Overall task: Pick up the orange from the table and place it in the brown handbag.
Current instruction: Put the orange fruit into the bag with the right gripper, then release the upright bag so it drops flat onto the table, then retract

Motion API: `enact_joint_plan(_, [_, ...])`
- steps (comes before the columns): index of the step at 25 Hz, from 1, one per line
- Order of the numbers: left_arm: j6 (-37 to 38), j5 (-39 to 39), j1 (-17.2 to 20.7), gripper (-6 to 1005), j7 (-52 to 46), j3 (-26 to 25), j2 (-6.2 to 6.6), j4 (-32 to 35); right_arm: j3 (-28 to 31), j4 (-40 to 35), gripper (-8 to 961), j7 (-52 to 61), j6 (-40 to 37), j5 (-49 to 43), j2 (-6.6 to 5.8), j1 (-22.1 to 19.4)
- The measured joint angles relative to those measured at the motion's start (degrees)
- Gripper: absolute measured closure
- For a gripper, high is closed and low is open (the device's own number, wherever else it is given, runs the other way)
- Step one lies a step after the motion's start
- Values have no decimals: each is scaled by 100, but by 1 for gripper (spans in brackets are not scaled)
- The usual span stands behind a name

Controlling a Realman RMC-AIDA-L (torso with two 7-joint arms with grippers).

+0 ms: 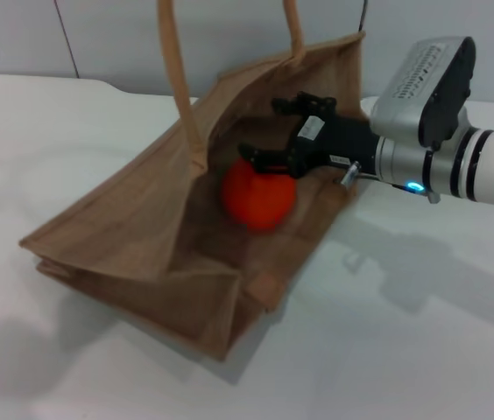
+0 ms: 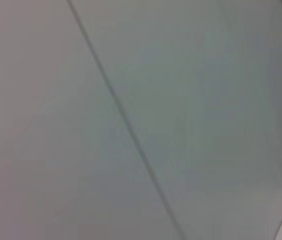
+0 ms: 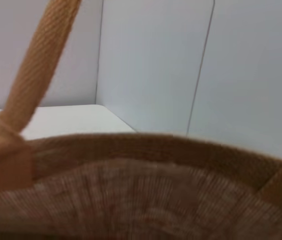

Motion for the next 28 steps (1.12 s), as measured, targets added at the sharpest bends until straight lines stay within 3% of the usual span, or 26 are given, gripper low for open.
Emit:
enact_joint_plan(3, [140,130,161,891,-1,-23,-2,1,42,3,85,26,0,0,-53,-122])
enact_joint_plan(10, [394,151,431,891,-41,-229,-4,-3,371,1,59,173,135,-11,-318,-632])
enact_joint_plan(18, [729,122,599,884,-52,-264,-7,-210,613,3,59,283,213,-16,-546,-938])
enact_joint_plan(28, [828,-136,655,872,21,-318,-17,-746,1619,2,59,248,271,-52,-665,-1305])
